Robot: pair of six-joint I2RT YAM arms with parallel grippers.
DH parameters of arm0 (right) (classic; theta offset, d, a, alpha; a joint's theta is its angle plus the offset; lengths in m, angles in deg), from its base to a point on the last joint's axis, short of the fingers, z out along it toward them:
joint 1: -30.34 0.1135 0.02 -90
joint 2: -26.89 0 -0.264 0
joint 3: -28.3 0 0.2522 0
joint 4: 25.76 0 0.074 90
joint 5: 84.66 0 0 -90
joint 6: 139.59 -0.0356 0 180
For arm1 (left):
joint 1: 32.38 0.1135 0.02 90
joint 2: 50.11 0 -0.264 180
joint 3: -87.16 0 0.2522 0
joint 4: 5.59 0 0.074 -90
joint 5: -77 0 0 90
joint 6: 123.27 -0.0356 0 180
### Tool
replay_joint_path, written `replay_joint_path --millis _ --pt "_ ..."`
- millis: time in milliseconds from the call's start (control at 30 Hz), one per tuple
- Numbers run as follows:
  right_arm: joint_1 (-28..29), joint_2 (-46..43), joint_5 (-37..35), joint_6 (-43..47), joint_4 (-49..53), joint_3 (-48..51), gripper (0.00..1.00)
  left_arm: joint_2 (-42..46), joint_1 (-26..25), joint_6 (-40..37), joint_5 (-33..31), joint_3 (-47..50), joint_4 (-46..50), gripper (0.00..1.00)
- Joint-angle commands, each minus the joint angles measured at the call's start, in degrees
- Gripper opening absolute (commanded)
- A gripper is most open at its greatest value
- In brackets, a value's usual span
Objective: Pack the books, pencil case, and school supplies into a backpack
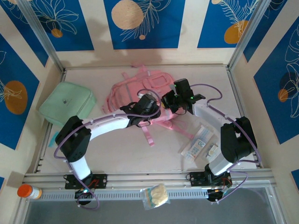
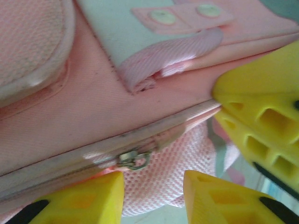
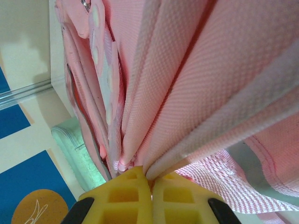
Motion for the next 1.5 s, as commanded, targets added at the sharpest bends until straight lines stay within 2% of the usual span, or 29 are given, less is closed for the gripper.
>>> replay_joint_path --millis 0,267,367,533,800,967,1233,1333,1467 --pt "-0.1 -3.3 3.5 -0.8 -1.2 -1.1 0.00 -2.0 0.2 0.4 -6.1 -1.3 5.4 0.41" --pt "0.3 -2.6 3.7 -1.0 -1.5 -1.6 0.00 -5.1 0.4 -1.4 -9.6 -5.5 5.8 0.44" --pt "0.7 -2.2 3.6 -1.2 -1.6 -1.3 0.00 -5.8 0.4 -3.7 -9.5 -6.5 1.3 0.36" --pt "0.4 -2.4 3.9 -0.5 -1.2 -0.4 0.00 -5.7 0.8 -5.6 -11.8 -9.6 4.7 0.28" --pt "-0.7 -1.8 3.7 2.8 0.5 -1.0 0.00 0.1 0.9 -6.8 -9.2 -4.6 2.0 0.08" --pt "-1.0 -1.0 3.6 5.1 1.2 -1.5 0.00 1.7 1.1 -8.3 -8.2 -3.9 4.3 0.03" --pt "-2.0 0.2 4.8 9.4 3.4 -3.3 0.00 3.2 3.6 -10.0 -3.5 -2.3 9.3 0.06" --pt "-0.9 0.7 4.8 8.9 2.4 -3.3 0.00 2.2 3.8 -11.2 0.4 -2.7 6.6 0.15" --pt "-0.4 2.0 5.4 8.4 2.2 -4.1 0.00 0.6 3.8 -11.4 3.4 -4.5 5.0 0.17"
